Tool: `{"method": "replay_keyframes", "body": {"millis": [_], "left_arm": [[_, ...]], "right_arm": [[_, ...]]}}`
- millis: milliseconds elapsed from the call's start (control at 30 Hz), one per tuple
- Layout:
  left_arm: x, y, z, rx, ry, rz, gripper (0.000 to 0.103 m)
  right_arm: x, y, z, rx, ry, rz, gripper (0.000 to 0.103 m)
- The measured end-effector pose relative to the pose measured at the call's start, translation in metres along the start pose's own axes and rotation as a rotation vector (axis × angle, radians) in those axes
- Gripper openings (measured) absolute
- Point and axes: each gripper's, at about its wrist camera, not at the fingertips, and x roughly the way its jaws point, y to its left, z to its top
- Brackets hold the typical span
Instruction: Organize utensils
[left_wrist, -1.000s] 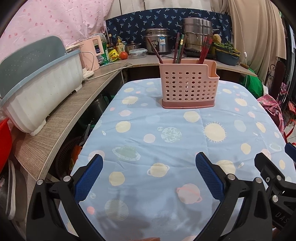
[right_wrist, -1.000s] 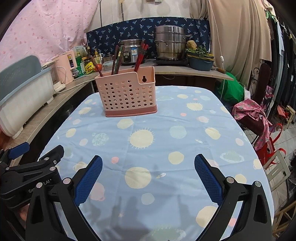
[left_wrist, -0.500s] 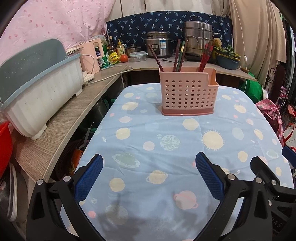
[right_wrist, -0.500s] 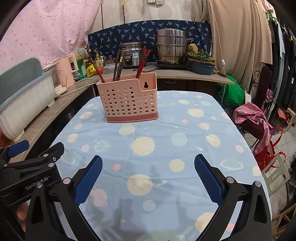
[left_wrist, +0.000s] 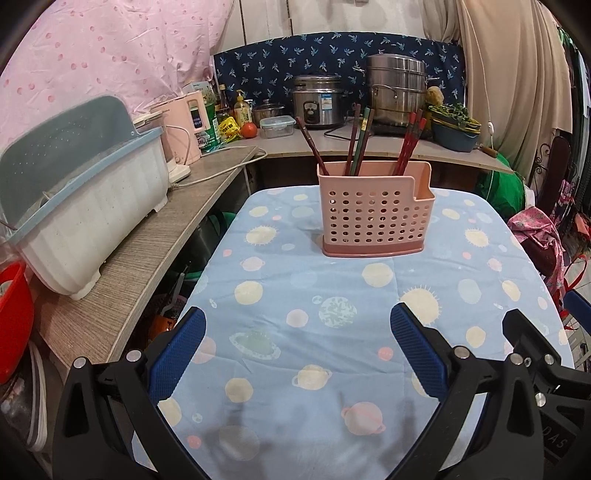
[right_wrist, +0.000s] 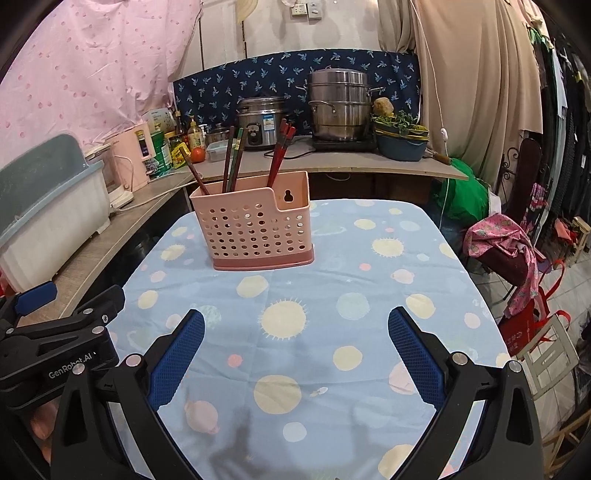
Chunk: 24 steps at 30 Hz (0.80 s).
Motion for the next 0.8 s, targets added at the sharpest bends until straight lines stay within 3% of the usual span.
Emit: {"method": "replay_keyframes", "body": {"millis": [800], "left_arm": [[0.011, -0.002, 0.014, 0.002, 0.008, 0.006, 0.095]], "right_arm": [[0.012, 0.003, 0.01, -0.006, 0.011, 0.006, 0.096]]}}
